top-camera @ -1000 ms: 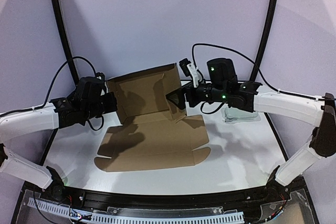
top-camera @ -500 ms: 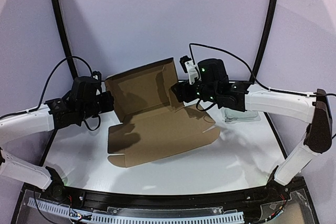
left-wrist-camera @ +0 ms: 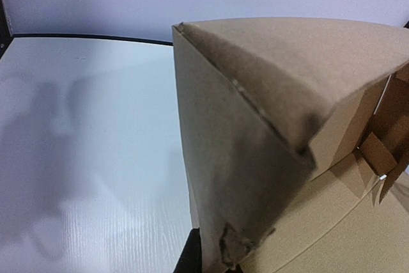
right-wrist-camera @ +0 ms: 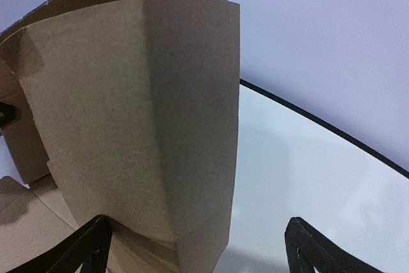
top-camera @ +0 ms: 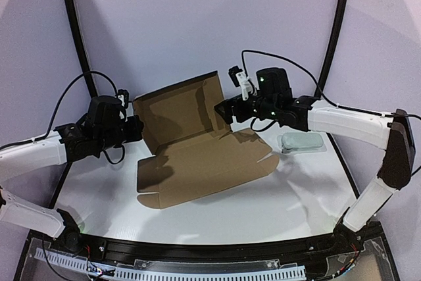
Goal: Fold the paper box
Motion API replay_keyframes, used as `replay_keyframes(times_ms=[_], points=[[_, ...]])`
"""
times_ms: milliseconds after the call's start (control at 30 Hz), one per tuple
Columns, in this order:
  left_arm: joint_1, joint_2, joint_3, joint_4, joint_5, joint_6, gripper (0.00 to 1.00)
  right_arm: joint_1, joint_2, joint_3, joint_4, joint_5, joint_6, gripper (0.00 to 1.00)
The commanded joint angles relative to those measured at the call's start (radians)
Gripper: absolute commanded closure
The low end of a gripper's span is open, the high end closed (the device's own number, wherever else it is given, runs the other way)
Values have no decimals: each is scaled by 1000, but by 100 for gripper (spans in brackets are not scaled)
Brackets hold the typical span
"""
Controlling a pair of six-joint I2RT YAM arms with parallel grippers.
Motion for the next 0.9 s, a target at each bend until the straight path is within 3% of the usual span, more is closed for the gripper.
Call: replay_keyframes(times_ms=[0,400,533,633,767,867], points=[[-26,-26,-5,78,215,54,99,-41,-5,-3,44,-193,-28,3],[-25,-12,8,95,274,76,99,-54,38,59,3,-304,-60,2],[-26,-17,5,96,281,75,99,-54,46,74,-13,-275,-51,7],[-26,-26,0,98,285,74,99,-54,51,81,-23,-217,-43,16],[-25,-33,-1,103,293,77,99,-53,66,92,-41,-115,-33,45],[-27,-36,0,108,304,82,99,-52,77,93,-42,-30,-16,51]])
